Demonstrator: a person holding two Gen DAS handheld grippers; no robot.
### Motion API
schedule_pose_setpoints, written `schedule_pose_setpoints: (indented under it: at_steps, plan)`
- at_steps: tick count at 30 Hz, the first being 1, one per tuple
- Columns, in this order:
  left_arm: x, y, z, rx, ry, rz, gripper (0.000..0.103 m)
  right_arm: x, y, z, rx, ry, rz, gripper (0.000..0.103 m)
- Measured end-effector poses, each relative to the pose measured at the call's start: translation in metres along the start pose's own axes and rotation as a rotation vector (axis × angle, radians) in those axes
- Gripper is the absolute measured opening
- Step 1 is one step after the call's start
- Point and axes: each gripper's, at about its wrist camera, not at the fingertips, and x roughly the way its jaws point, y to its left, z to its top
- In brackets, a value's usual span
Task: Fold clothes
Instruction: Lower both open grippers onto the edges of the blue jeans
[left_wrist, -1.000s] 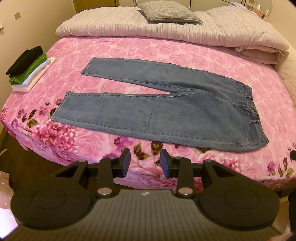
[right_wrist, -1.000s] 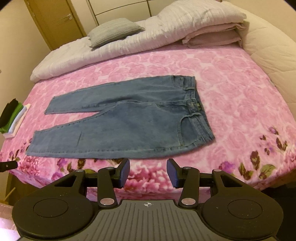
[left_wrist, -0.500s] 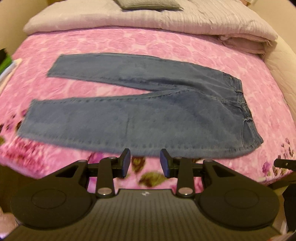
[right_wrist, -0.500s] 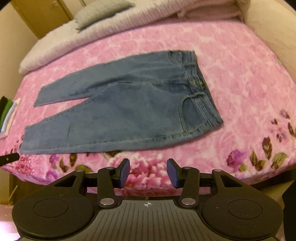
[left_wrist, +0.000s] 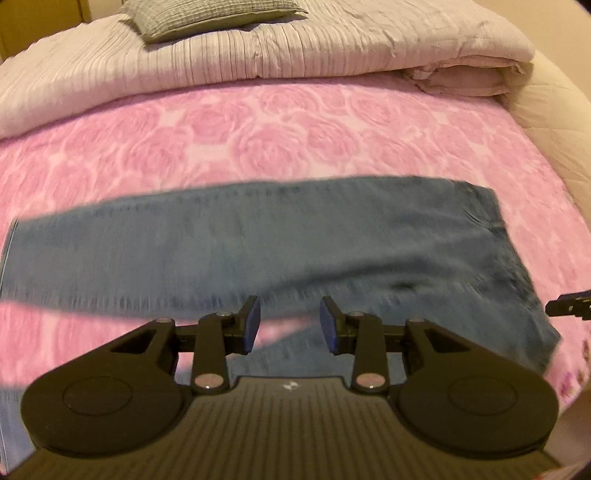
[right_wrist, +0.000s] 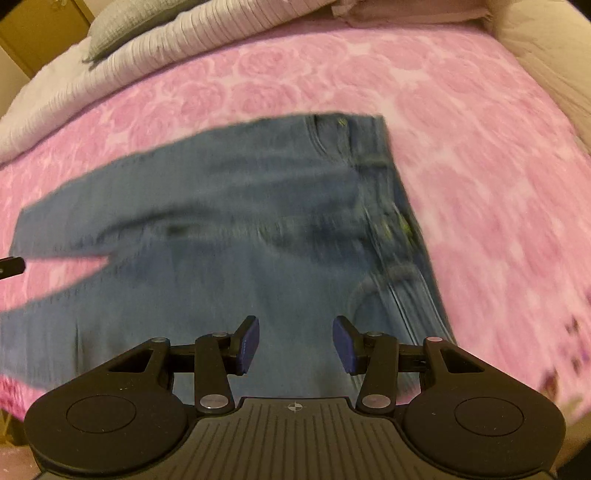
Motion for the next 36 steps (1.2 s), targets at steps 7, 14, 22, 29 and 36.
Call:
schedule_pose_setpoints:
  at_steps: [7, 14, 22, 29, 36]
  plan:
    - [0.076, 0.019, 0.050, 0.005, -0.019, -0.021, 0.033, 0.074, 0.002, 0.088, -0.130, -0.018, 0.039, 0.046]
    - [0.144, 0.018, 0.078, 0.134, -0.032, -0.055, 0.034, 0.131, -0.012, 0.167, -0.314, -0.053, 0.074, 0.075]
    - [0.189, 0.030, 0.105, 0.276, -0.031, -0.093, 0.034, 0.184, -0.007, 0.222, -0.596, -0.037, 0.173, 0.078]
    - [0.218, 0.036, 0.115, 0.581, 0.052, -0.108, 0.034, 0.222, 0.003, 0.232, -0.773, 0.089, 0.246, 0.078]
    - [0.242, 0.047, 0.117, 0.710, 0.111, -0.144, 0.044, 0.239, 0.002, 0.239, -0.810, 0.191, 0.259, 0.060]
